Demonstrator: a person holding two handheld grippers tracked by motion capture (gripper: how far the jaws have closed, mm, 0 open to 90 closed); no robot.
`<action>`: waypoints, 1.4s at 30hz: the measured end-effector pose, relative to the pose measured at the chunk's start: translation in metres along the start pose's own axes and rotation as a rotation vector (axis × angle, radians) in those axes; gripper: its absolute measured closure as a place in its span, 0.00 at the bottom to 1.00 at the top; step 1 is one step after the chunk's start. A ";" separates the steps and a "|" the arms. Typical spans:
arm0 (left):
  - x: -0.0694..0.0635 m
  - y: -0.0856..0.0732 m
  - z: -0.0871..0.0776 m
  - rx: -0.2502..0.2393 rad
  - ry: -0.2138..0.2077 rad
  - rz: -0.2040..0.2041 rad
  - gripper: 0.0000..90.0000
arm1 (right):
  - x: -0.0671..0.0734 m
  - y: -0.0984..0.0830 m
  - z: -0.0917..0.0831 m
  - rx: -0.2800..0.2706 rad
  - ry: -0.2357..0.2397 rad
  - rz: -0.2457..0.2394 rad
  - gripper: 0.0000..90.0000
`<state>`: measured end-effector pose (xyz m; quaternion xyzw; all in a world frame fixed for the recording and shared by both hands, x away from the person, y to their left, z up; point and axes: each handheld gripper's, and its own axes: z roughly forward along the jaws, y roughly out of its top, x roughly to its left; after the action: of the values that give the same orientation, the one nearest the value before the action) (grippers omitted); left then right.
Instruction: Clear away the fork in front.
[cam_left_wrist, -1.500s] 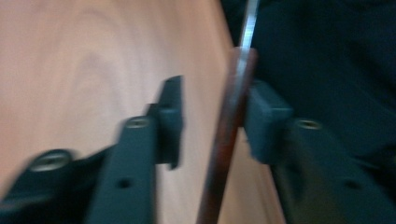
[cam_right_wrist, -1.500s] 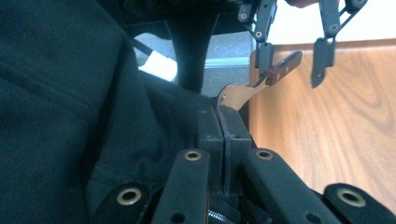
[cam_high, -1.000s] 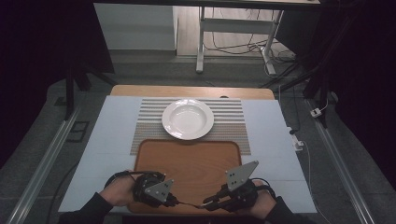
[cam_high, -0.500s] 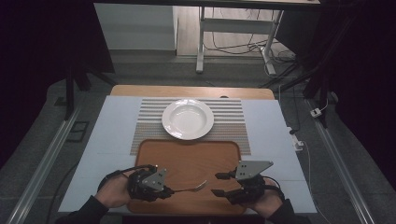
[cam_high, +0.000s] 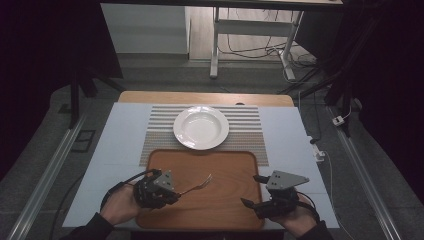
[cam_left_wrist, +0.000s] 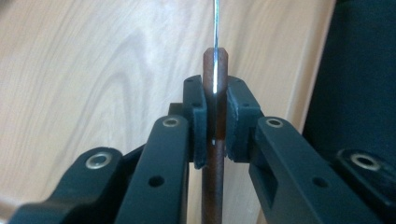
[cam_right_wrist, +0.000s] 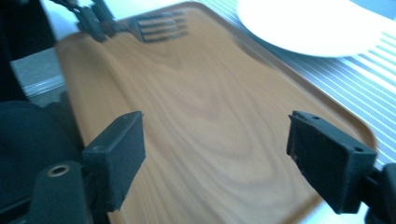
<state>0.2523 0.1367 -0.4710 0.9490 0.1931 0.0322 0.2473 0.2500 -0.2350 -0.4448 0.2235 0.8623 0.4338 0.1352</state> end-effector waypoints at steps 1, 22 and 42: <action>0.001 -0.001 0.000 0.006 0.003 -0.017 0.89 | -0.001 -0.002 -0.001 0.004 -0.019 0.009 0.16; 0.019 -0.022 0.004 0.065 0.113 -0.434 0.89 | -0.014 -0.036 -0.035 0.040 -0.180 0.190 0.01; 0.038 -0.029 0.022 0.113 0.121 -0.598 0.83 | -0.013 -0.047 -0.047 0.080 -0.217 0.214 0.01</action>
<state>0.2809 0.1648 -0.5061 0.8586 0.4798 0.0038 0.1807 0.2285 -0.2982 -0.4544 0.3648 0.8304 0.3844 0.1719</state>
